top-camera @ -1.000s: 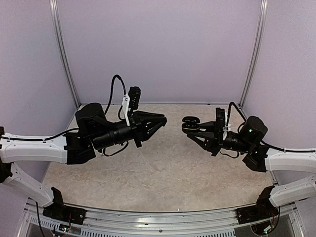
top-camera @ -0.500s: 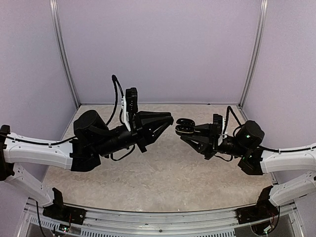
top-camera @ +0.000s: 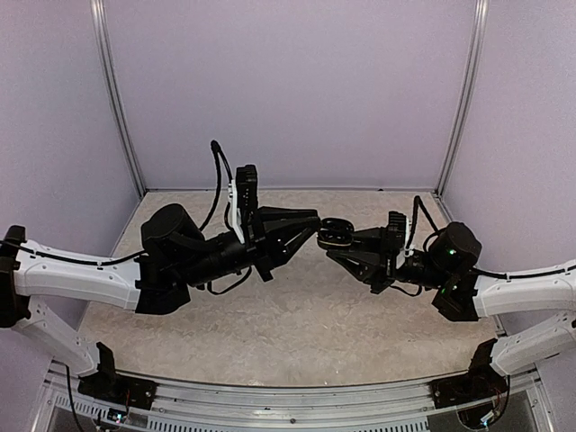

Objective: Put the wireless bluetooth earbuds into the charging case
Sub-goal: Insert the left earbud into the left side groove of the charging case.

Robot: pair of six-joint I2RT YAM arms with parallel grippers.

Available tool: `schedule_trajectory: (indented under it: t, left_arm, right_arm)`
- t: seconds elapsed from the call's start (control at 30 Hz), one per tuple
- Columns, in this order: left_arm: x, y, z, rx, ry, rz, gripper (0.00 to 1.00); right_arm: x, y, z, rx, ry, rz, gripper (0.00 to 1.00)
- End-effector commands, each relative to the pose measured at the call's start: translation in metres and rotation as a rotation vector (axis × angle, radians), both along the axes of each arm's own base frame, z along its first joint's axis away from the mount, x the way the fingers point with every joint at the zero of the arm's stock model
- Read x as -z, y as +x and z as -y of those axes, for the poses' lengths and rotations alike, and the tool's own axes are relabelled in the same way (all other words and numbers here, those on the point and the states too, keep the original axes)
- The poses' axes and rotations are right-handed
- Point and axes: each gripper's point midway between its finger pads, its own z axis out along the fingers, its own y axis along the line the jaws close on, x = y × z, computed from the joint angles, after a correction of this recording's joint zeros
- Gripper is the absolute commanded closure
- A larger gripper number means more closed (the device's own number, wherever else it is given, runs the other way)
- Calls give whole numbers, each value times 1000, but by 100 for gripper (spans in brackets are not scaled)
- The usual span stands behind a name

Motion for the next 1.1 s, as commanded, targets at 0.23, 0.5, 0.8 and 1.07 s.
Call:
schedule_trajectory:
  t: [0.23,0.5,0.8,1.07]
  left_arm:
    - [-2,-3,5,18,-15,21,88]
    - [3,-1,7,17,-11,3,88]
    - [8,1,9,12,-6,-5,88]
    - [17,6,7,-4,5,-18,89]
  right_arm:
    - [-16,-7,-1,-18,51,43,100]
    - [-21,-11,0,-29,62,54,100]
    - [-20,-13,-1,-42,61,58,100]
    - [-25,-15,1,-47,81,57,100]
